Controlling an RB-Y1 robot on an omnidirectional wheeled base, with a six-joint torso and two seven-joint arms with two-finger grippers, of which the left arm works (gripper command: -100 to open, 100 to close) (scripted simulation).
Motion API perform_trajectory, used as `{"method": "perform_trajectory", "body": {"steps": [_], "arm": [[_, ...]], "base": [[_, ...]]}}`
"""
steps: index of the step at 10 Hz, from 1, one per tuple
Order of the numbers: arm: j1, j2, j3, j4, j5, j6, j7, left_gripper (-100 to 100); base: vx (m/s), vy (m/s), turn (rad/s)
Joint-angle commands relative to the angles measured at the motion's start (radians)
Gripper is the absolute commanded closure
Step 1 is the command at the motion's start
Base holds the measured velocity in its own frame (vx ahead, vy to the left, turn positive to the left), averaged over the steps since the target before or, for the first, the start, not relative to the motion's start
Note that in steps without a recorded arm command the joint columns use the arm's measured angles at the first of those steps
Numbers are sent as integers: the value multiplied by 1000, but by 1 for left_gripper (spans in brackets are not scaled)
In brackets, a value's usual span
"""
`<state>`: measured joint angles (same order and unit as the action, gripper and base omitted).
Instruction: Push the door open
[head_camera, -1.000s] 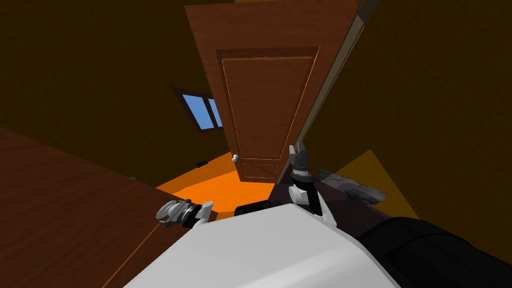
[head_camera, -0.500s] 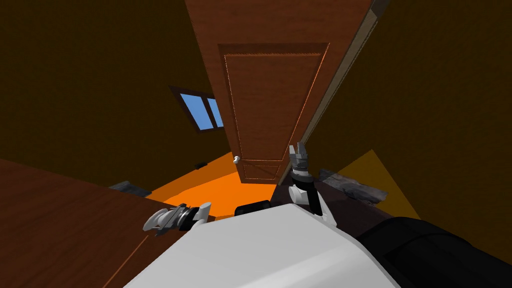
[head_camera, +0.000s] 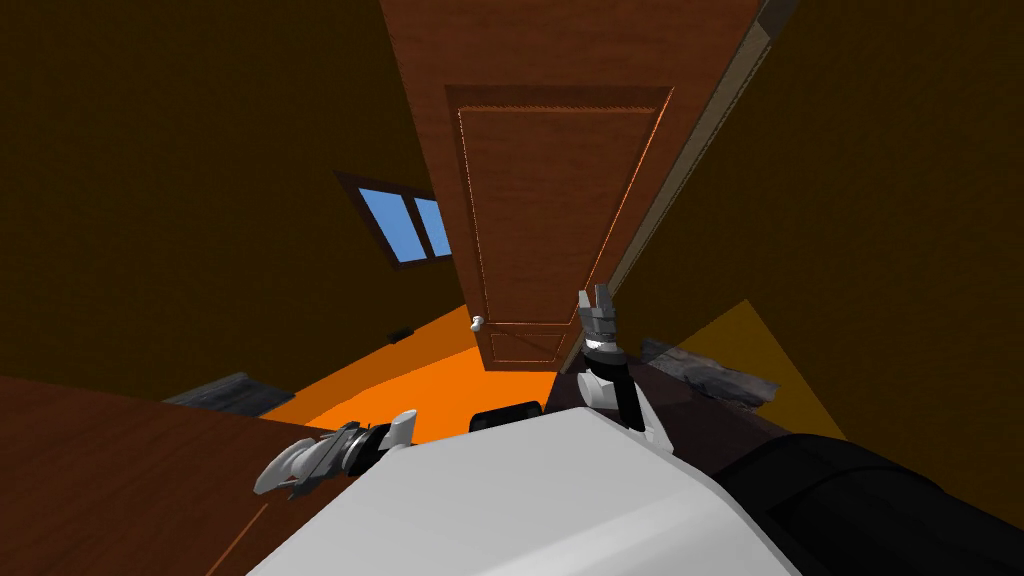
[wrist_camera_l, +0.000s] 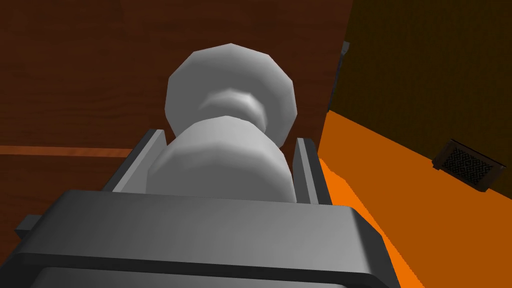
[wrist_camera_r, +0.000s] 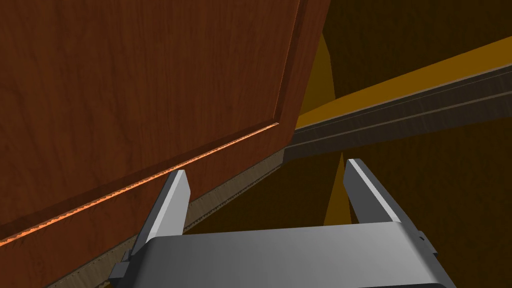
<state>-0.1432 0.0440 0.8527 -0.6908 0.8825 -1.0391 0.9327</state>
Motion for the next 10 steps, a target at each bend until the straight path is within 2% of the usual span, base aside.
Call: {"method": "perform_trajectory", "body": {"steps": [1,2,4,6,7,8,10], "arm": [[-5,11,28,25,-2,-25,8,100],[-5,11,28,25,-2,-25,8,100],[-6,3,73,26,-3,-33,1,100],[-6,3,73,26,-3,-33,1,100],[-7,-2,97,27,-4,-38,-2,100],[-5,-7,86,17,-2,-29,-5,100],[-5,-5,89,16,-1,-28,-8,100]], "base": [[65,71,-33],[38,50,-2],[54,69,-52],[46,46,-1],[45,43,-39],[23,25,-6],[-143,1,-41]]}}
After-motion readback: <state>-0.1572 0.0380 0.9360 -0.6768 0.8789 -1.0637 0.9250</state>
